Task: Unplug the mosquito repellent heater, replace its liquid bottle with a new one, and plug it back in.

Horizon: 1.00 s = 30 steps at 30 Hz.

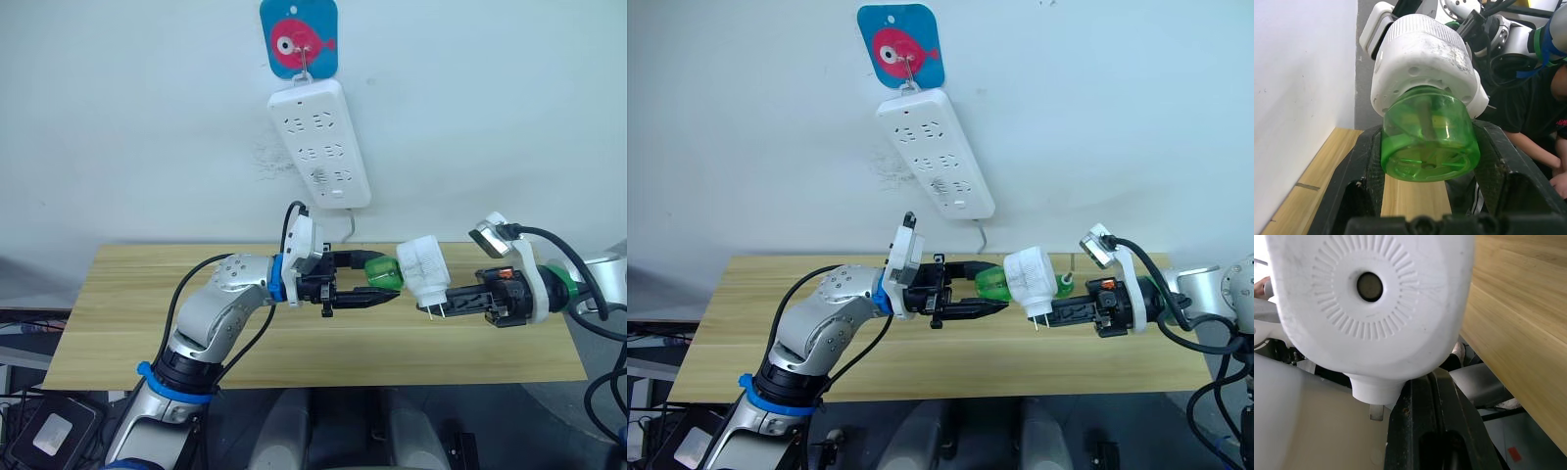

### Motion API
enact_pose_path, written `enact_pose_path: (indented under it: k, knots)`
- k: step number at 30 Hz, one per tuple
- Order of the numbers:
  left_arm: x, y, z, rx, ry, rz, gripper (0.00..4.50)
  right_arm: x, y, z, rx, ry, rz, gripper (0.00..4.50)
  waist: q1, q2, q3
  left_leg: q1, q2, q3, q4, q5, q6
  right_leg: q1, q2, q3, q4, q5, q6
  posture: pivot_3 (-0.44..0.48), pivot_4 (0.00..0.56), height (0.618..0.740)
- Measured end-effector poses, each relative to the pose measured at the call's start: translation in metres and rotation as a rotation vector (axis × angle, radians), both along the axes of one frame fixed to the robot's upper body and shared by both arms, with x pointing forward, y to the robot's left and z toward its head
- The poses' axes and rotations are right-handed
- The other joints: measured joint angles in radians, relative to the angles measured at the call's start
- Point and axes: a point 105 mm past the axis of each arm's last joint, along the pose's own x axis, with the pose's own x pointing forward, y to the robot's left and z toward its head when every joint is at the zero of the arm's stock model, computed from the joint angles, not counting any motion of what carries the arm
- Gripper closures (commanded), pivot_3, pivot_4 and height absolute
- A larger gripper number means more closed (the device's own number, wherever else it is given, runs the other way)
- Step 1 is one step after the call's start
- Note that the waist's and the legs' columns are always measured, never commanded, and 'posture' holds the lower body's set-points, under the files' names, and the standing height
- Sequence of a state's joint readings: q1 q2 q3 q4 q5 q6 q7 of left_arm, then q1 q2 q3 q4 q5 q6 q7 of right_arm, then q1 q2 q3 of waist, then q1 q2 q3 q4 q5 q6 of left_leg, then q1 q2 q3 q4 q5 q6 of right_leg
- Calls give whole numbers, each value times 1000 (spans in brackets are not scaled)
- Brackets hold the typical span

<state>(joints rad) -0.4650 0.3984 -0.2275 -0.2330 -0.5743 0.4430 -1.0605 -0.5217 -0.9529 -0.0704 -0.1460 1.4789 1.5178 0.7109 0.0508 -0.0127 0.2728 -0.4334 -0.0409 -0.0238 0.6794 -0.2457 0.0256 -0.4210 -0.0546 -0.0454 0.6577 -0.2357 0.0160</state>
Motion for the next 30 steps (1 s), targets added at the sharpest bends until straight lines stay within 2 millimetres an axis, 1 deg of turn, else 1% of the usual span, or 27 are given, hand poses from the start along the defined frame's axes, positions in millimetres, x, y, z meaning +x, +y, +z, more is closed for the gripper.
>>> enact_pose_path:
  k: [9, 12, 13, 15, 16, 18, 19, 20, 21, 24, 26, 27, 30]
  knots:
    - [0, -1, 1, -9, -8, -2, 2253, -3, 2, 2, -6, -19, 1, 4472, 0, 0, 0, 0, 0, 0, 0, 0, 0, 0, 0, 0, 0, 0, 0, 93, 226, 740]
    - [4, 1, -6, 22, 18, 23, 2253, -10, 10, -13, -102, -159, 33, 4472, 0, 0, 0, 0, 0, 0, 0, 0, 0, 0, 0, -1, 1, 0, 0, 104, 230, 740]
    - [5, 4, -10, 45, 22, 39, 2253, -11, 8, -20, -142, -212, 43, 4472, 0, 0, 0, 0, 0, 0, 0, 0, 0, 0, 0, -1, 0, 0, 0, 104, 230, 740]
    - [10, 14, -21, 83, 57, 71, 2253, -6, -1, -30, -225, -312, 46, 4111, -1, 0, 0, 0, 0, 0, 0, 0, 0, 0, 0, 0, 0, 0, 1, 107, 230, 740]
    - [9, 19, -28, 105, 89, 73, 2253, 1, -9, -34, -268, -412, 53, 3908, -2, 0, 0, 0, 0, 0, 0, 0, 0, 0, 1, 0, 0, 0, 1, 107, 229, 740]
    - [5, 27, -34, 133, 147, 53, 2253, 16, -19, -35, -327, -601, 62, 3281, -4, 0, 0, 0, 0, 0, 0, 0, 0, 0, 1, 0, 0, -1, 2, 109, 229, 740]
    - [3, 33, -34, 137, 183, 38, 2253, 23, -23, -33, -349, -724, 88, 2837, -4, 0, 0, 1, 0, 0, 0, 0, -1, 0, 1, 0, 0, -2, 4, 110, 228, 740]
    - [2, 38, -34, 137, 208, 32, 2253, 27, -25, -33, -365, -806, 116, 2512, -4, 0, 0, 1, 0, 0, 0, 1, -1, 0, 1, 0, 1, -3, 5, 113, 224, 740]
    - [1, 41, -33, 136, 234, 25, 2253, 31, -25, -33, -371, -906, 146, 2094, -4, 0, 0, 1, 0, 0, 0, 1, -1, 0, 1, 0, 1, -3, 5, 117, 224, 740]
    - [-2, 53, -31, 148, 366, -2, 2253, 43, -16, -28, -336, -1309, 215, 965, -4, -2, -2, 1, 0, 0, 0, 4, -7, 0, 1, 0, 1, -3, 5, 123, 226, 740]
    - [2, 61, -31, 158, 449, 9, 2253, 45, -13, -28, -315, -1488, 267, 241, -4, -2, -1, 1, 0, 0, 0, 5, -8, 0, 1, 0, 2, 0, 1, 123, 226, 740]
    - [2, 64, -30, 160, 496, 10, 2253, 44, -10, -26, -303, -1581, 302, 48, -4, -2, -1, 1, 0, 0, 0, 5, -8, 0, 1, 0, 2, 0, 1, 123, 226, 740]
    - [2, 67, -24, 145, 610, -12, 2253, 37, 0, -15, -244, -1846, 402, 48, -3, -2, -1, 1, 0, -1, 0, 5, -9, 0, 1, 0, 2, 0, 1, 123, 227, 740]
